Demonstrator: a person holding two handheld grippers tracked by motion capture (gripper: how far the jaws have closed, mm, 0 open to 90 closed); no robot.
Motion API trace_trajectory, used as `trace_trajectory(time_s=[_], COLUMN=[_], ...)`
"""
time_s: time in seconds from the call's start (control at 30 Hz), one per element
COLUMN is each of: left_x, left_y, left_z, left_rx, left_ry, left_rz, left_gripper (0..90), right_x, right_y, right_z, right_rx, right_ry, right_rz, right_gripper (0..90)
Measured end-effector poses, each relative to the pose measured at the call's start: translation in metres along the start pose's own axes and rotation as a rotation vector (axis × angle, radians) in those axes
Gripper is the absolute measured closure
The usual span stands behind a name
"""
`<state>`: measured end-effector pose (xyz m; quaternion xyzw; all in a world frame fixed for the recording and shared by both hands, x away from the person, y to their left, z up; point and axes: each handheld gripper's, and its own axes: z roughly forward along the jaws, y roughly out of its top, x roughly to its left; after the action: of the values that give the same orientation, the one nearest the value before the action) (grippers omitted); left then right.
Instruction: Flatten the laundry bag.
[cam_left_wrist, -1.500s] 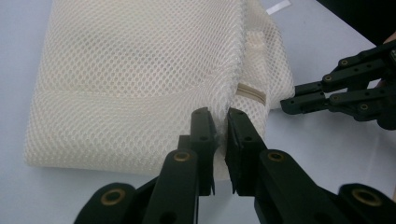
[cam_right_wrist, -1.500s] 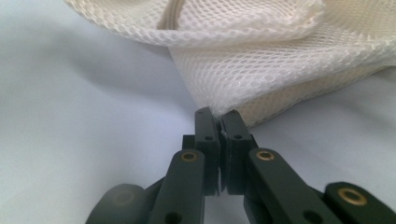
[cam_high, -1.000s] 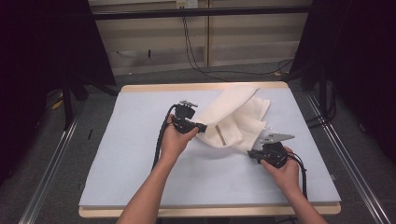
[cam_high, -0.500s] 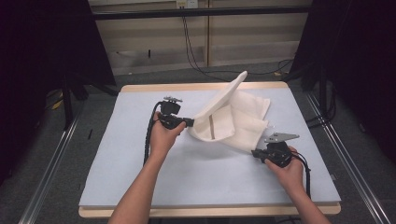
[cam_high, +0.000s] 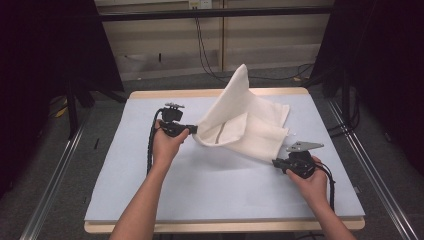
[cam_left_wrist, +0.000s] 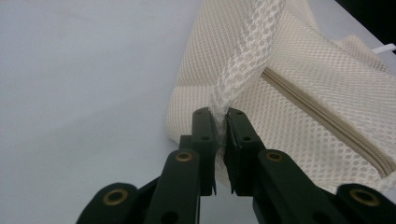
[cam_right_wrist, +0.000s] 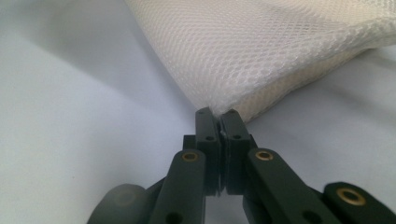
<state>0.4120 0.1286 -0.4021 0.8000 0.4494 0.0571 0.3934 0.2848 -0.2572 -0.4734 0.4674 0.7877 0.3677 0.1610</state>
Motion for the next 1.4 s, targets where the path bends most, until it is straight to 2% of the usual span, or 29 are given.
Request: trace_trajectory(time_s=[0.07, 0.33, 0.53, 0.83, 1.0, 1.1, 1.33, 1.4], left_x=[0.003, 0.017, 0.024, 0.036, 0.044, 0.05, 0.06, 0.063], left_y=[-0.002, -0.006, -0.008, -0.013, -0.021, -0.026, -0.035, -0.038], left_z=[-0.001, -0.006, -0.007, -0.007, -0.006, -0.005, -0.003, -0.003], left_rx=[-0.002, 0.004, -0.003, 0.017, 0.003, 0.023, 0.012, 0.021], left_ry=[0.004, 0.035, 0.05, 0.086, 0.091, 0.098, 0.109, 0.118], left_rz=[-0.016, -0.025, -0.048, -0.058, -0.088, -0.092, -0.125, -0.122], left_gripper=[83.5, 83.9, 84.1, 84.3, 84.3, 84.4, 84.4, 84.3], right_x=[-0.001, -0.002, -0.002, -0.003, -0.003, -0.003, -0.003, -0.004], right_y=[0.0, -0.001, -0.001, -0.001, -0.001, -0.001, -0.001, -0.001], right_z=[0.0, 0.0, 0.0, 0.0, 0.0, 0.001, 0.002, 0.002], right_rx=[-0.006, -0.003, -0.003, -0.007, -0.016, -0.018, -0.019, -0.019], right_ry=[-0.006, -0.016, -0.02, -0.027, -0.039, -0.048, -0.056, -0.059], right_rz=[0.0, 0.003, 0.005, 0.003, -0.001, -0.004, -0.008, -0.008], right_gripper=[87.7, 87.7, 87.7, 87.5, 87.4, 87.3, 87.3, 87.3])
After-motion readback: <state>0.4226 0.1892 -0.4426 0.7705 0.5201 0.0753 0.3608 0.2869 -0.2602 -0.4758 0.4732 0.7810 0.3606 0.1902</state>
